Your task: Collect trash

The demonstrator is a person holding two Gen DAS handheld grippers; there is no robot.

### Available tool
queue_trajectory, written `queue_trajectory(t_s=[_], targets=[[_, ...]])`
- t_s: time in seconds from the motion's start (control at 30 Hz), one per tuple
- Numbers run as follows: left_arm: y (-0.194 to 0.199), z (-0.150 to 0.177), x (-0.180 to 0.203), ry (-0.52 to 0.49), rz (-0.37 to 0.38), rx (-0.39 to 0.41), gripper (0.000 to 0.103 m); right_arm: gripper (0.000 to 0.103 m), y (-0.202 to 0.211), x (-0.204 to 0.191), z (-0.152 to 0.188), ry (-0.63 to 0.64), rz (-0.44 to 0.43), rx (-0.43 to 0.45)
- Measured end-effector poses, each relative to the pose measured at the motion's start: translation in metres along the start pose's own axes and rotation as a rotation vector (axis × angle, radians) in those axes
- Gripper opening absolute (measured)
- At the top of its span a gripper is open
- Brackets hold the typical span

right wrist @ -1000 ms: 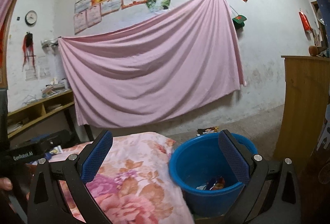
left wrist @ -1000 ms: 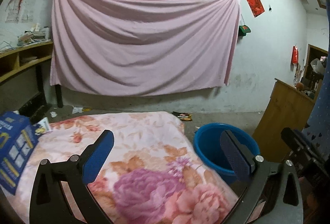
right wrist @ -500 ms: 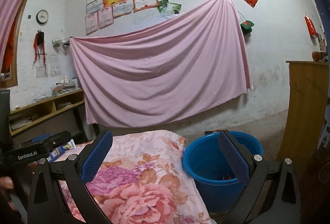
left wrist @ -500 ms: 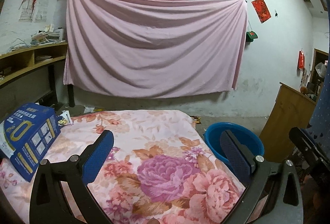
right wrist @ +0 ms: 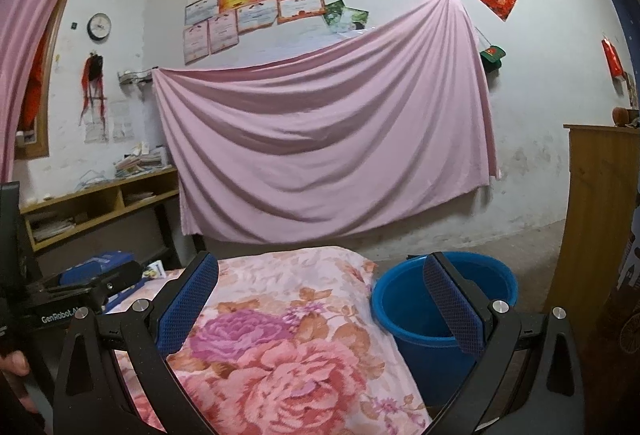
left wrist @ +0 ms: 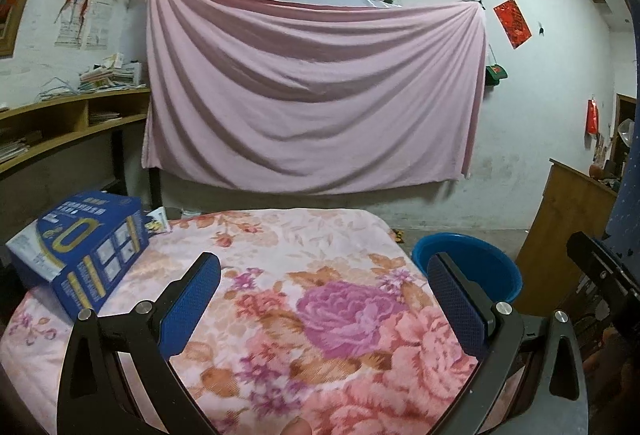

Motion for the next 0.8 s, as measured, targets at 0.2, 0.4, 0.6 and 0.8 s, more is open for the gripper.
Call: queue_trajectory(t_s=[0.2, 0.4, 0.6, 0.8], targets=[[0.023, 0.006, -0.016, 0.009, -0.022, 0.035, 0.101, 0.103, 0.011, -0.022, 0.001, 0.020, -0.028, 0.014], [0.050, 0.013, -0.027, 0.006, -0.030, 0.082, 0.101, 0.103, 0.025, -0.043, 0.002, 0.033, -0.056, 0.035], [0.071, 0.023, -0.032, -0.028, -0.037, 0.127, 0.101, 0.103, 0.036, -0.064, 0.009, 0.067, -0.078, 0.036], [0.080, 0.035, -0.036, -0.037, -0.042, 0.147, 0.101, 0.103, 0.043, -0.076, 0.025, 0.079, -0.090, 0.013]])
Point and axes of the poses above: each gripper's, at about its wrist camera, not at the fingertips, and y roughly against the way its jaws point, x to its right, z to its underside, the point moved 5 cm from there along -y, roughly the way its jaws point, and after that the axes turned 9 degrees about y, right-handed, at the moved point
